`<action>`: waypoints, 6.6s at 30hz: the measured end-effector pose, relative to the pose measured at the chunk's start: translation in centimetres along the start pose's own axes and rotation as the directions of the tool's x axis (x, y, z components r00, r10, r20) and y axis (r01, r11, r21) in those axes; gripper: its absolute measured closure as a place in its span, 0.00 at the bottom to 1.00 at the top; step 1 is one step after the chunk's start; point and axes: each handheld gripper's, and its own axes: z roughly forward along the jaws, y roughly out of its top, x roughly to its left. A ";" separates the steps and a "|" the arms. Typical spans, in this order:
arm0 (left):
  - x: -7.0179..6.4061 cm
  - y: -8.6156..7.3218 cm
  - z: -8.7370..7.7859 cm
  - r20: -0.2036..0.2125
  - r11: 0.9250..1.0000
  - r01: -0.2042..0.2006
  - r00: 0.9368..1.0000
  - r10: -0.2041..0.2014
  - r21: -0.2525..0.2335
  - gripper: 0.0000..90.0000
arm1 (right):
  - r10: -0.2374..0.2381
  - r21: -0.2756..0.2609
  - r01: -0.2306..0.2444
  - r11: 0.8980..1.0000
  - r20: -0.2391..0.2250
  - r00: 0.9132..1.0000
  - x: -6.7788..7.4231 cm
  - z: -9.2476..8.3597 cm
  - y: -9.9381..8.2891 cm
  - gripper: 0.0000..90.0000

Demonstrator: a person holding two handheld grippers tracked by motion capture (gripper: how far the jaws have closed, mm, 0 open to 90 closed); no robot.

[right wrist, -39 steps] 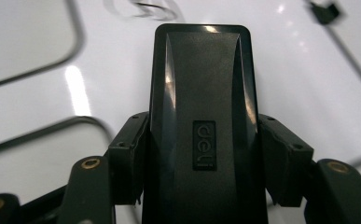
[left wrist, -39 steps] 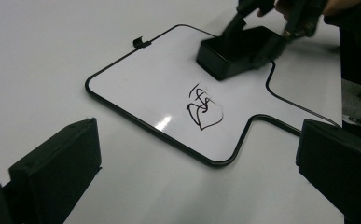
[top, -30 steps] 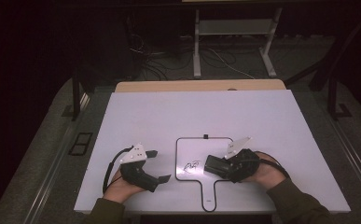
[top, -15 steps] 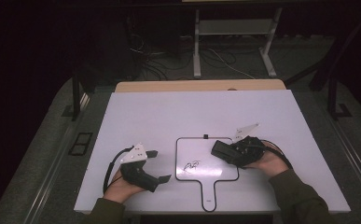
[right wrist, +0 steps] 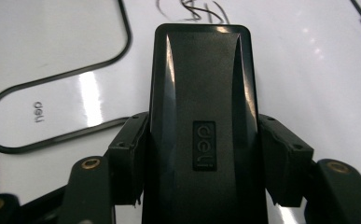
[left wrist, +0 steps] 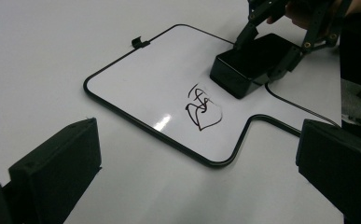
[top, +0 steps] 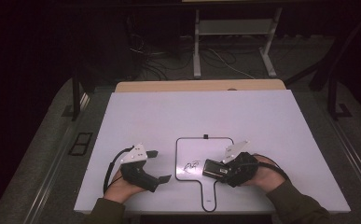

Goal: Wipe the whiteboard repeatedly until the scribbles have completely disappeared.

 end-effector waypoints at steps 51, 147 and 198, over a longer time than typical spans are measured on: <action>0.0 0.0 0.0 0.001 1.000 -0.001 1.000 0.001 0.002 0.00 | -0.069 0.033 0.070 0.997 -0.048 0.996 0.4 4.8 7.7 0.43; 0.1 0.0 -0.2 -0.002 1.000 -0.002 1.000 0.002 -0.002 0.00 | -0.130 0.052 0.134 0.990 -0.062 0.990 1.9 6.3 10.0 0.43; 0.1 -0.1 0.1 0.006 1.000 0.003 1.000 -0.003 0.004 0.00 | 0.201 -0.088 -0.193 0.977 0.089 0.976 -9.2 -0.1 8.4 0.43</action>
